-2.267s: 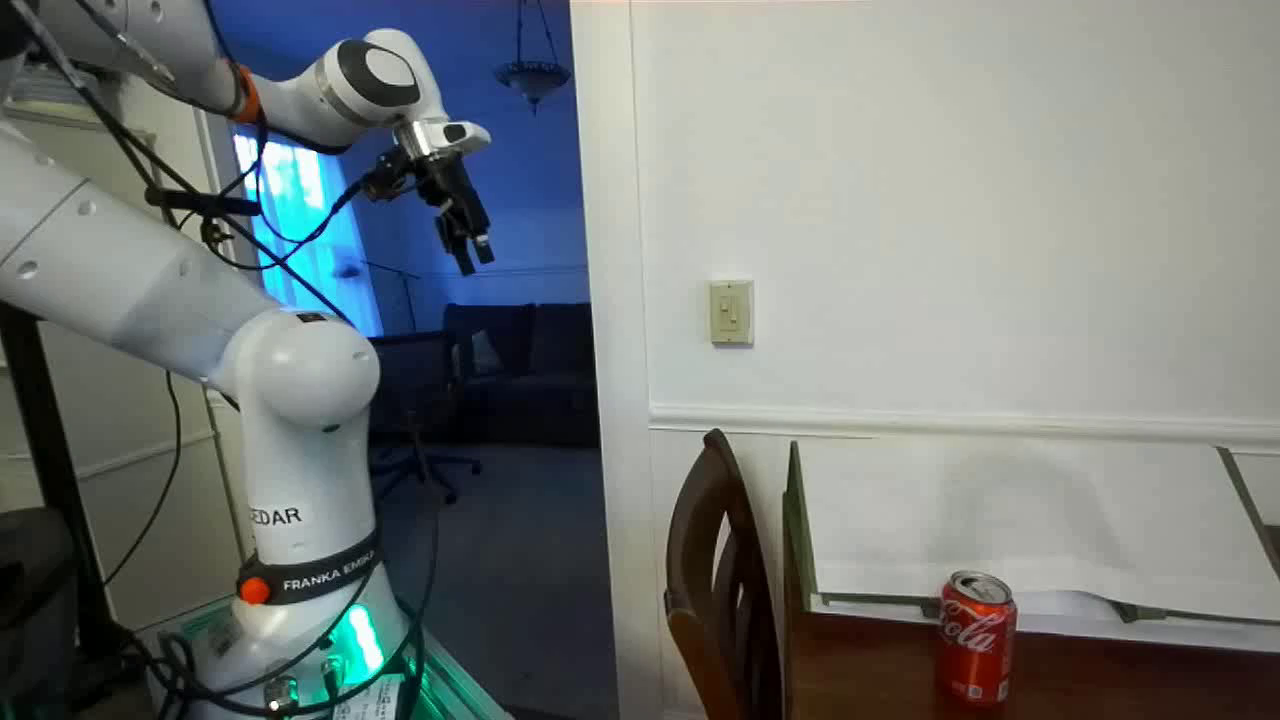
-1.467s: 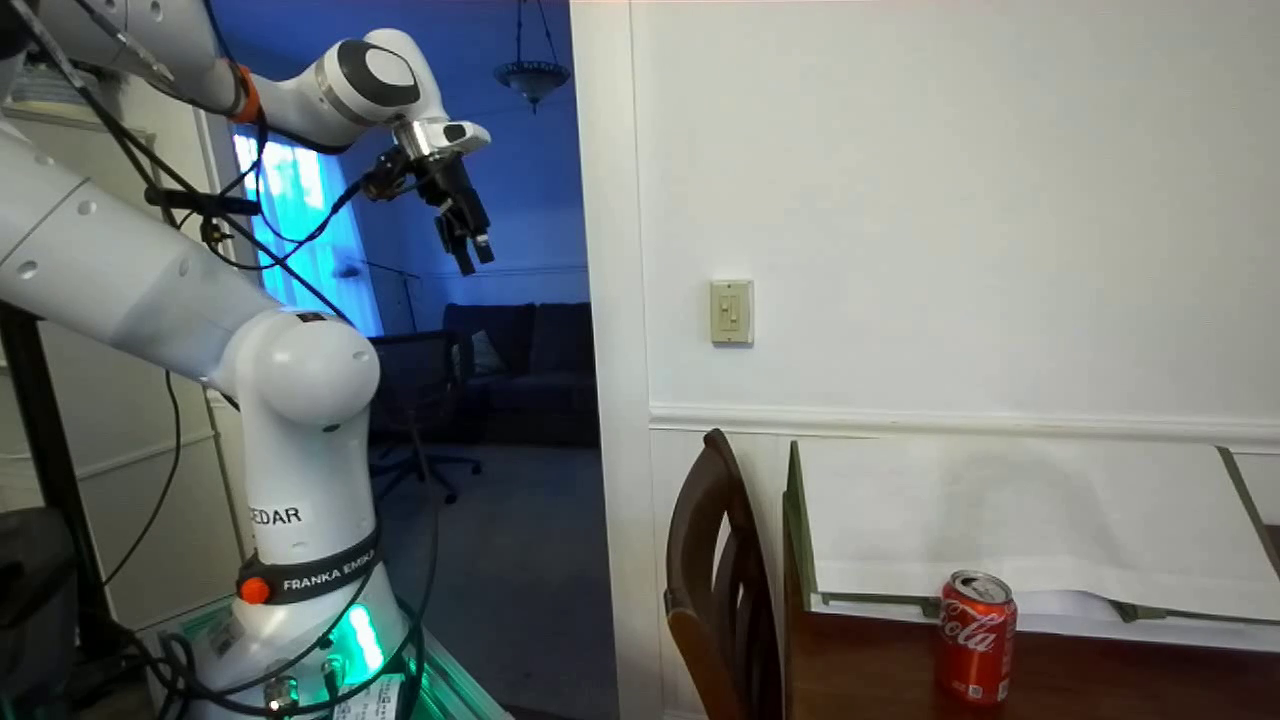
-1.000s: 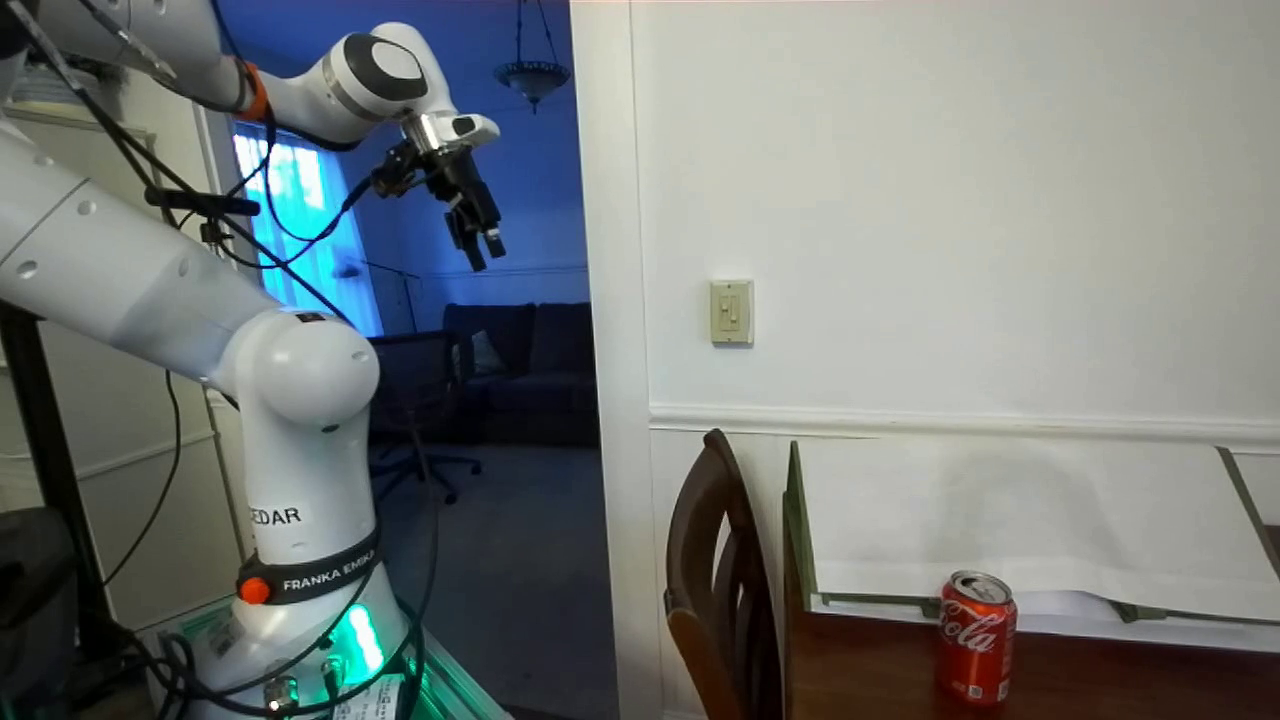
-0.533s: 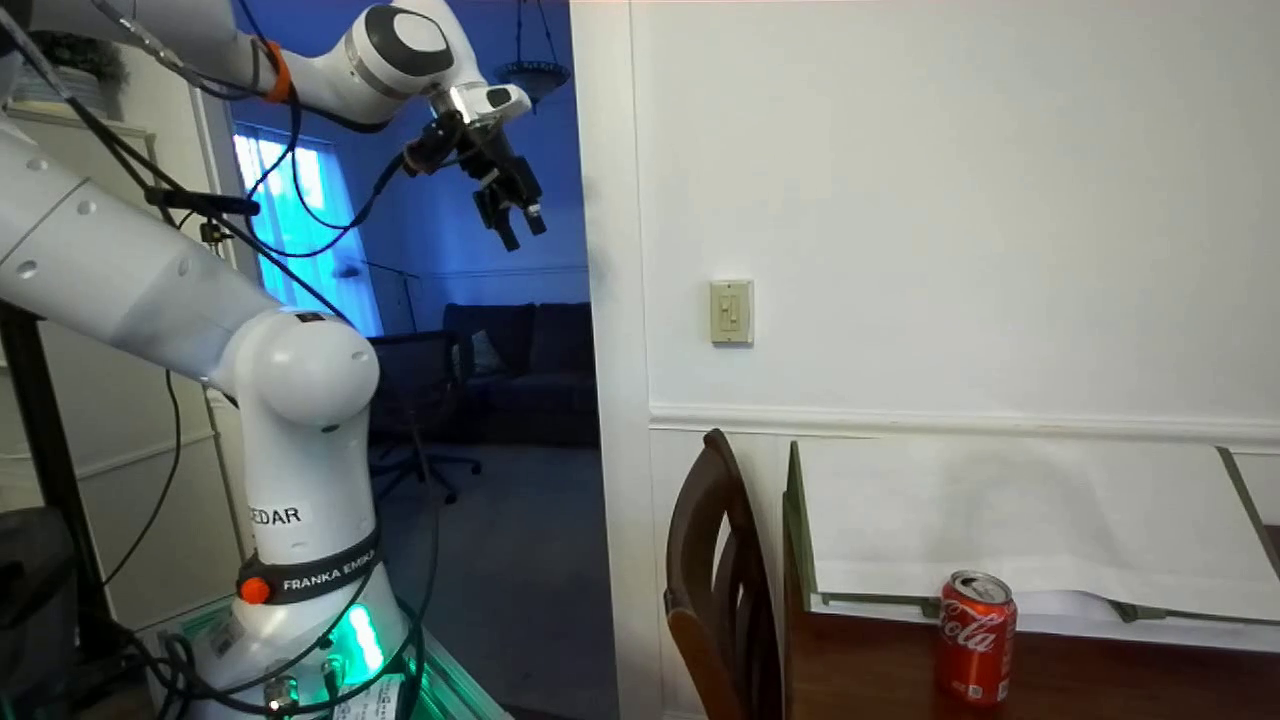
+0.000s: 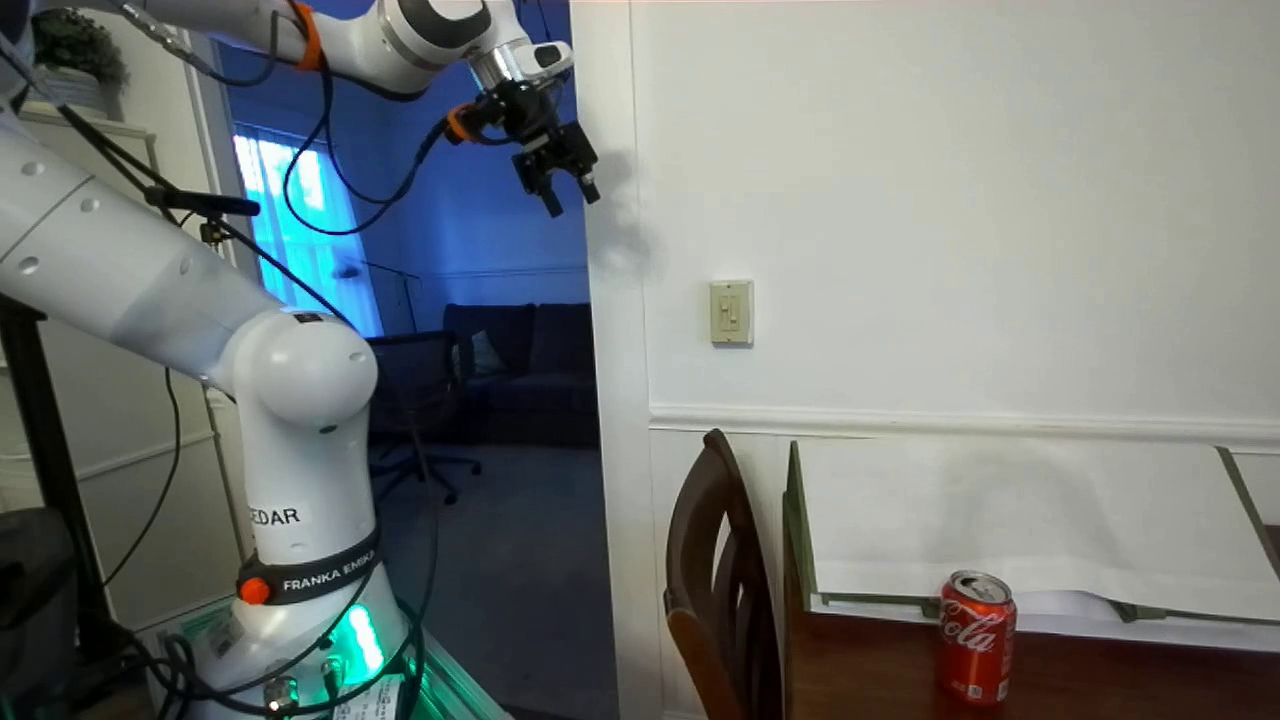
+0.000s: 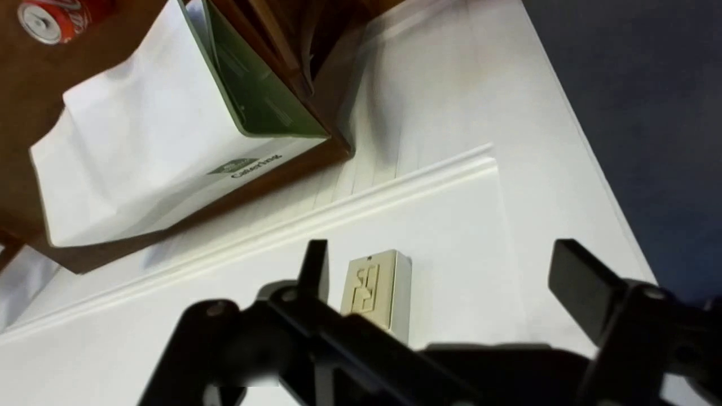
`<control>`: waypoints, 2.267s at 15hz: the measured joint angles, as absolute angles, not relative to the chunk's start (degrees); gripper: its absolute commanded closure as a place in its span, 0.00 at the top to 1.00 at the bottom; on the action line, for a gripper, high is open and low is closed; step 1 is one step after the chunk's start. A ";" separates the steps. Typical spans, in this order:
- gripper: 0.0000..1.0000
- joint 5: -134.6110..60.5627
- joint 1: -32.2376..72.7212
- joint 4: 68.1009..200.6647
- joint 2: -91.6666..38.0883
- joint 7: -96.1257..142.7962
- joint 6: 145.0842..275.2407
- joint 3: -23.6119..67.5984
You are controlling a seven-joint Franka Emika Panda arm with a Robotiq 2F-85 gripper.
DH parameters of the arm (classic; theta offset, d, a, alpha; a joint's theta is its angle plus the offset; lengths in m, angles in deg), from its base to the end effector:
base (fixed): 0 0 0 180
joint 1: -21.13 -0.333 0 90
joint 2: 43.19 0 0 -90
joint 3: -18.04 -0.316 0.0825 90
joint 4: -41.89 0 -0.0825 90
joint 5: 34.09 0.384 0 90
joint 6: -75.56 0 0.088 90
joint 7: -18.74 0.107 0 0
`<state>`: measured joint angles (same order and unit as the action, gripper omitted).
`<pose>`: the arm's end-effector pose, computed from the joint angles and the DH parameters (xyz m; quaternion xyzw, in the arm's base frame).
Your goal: Flip the left light switch on the wall
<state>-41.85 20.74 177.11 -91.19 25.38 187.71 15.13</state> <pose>0.3246 0.0162 0.6474 0.9727 -0.0211 0.2208 0.0680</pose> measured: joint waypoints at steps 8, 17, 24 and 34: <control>1.00 -41.25 20.35 174.15 -82.35 8.55 192.75 24.82; 1.00 -35.40 17.52 170.11 -76.68 0.27 191.67 29.57; 1.00 -32.62 17.17 170.11 -75.53 -6.71 193.23 30.66; 0.16 -24.89 16.98 168.24 -64.95 -24.38 204.35 34.64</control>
<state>-24.89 16.98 168.24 -64.95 -24.38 204.35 34.64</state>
